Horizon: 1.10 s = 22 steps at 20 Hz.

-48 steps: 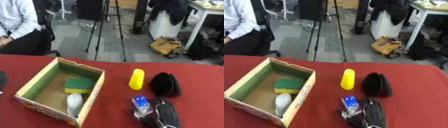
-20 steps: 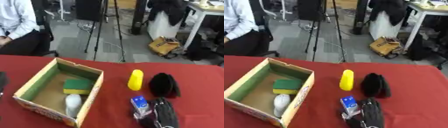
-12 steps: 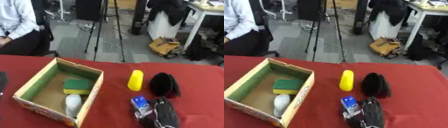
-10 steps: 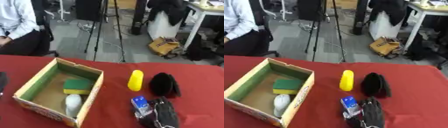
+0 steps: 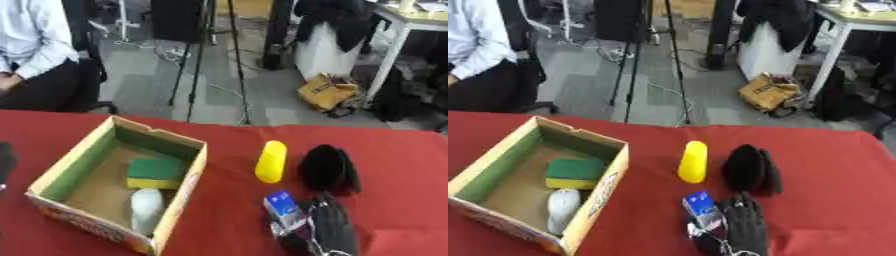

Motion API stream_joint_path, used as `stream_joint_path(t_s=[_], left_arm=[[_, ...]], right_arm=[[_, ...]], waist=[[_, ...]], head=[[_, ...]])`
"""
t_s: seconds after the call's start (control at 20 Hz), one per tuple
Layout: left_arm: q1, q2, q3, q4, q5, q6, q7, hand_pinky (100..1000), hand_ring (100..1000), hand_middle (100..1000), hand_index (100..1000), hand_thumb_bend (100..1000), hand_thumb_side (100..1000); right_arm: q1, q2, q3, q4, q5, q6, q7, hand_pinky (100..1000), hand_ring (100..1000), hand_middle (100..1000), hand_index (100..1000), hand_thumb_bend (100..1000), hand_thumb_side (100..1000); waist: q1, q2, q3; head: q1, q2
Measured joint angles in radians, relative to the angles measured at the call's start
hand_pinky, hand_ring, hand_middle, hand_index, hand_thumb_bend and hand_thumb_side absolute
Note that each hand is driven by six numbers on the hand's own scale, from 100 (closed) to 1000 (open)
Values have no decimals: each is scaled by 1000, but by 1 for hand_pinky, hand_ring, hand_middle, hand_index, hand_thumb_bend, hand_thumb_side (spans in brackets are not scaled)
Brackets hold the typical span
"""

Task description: Pick up objects on the table and place them in the box.

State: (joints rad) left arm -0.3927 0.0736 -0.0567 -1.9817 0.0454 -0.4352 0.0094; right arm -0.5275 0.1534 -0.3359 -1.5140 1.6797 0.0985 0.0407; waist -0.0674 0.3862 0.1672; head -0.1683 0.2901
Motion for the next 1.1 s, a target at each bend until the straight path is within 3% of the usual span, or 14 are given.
stream_joint_path(t_s=[0.35,0.9,1.05,1.1], left_arm=[[0,0,0,0,4,1,-1,988,932,932,847,100,894],[0,0,0,0,4,1,-1,988,933,934,848,100,894],[0,0,0,0,4,1,-1,989,934,934,848,100,881],[0,0,0,0,4,1,-1,989,934,934,848,100,894]], right_arm=[[-1,0,1,-10,-16,-3,-15,961,955,535,676,421,746],[0,0,13,-55,-58,-3,-23,957,946,521,666,413,741],[0,0,13,-63,-70,-3,-22,954,940,515,660,372,769],[0,0,13,-64,-72,-4,-22,954,939,512,658,389,734]], waist=[[-2,0,-3],[-2,0,-12],[-2,0,-13],[-2,0,-14]], head=[[-1,0],[-2,0],[-2,0],[-2,0]])
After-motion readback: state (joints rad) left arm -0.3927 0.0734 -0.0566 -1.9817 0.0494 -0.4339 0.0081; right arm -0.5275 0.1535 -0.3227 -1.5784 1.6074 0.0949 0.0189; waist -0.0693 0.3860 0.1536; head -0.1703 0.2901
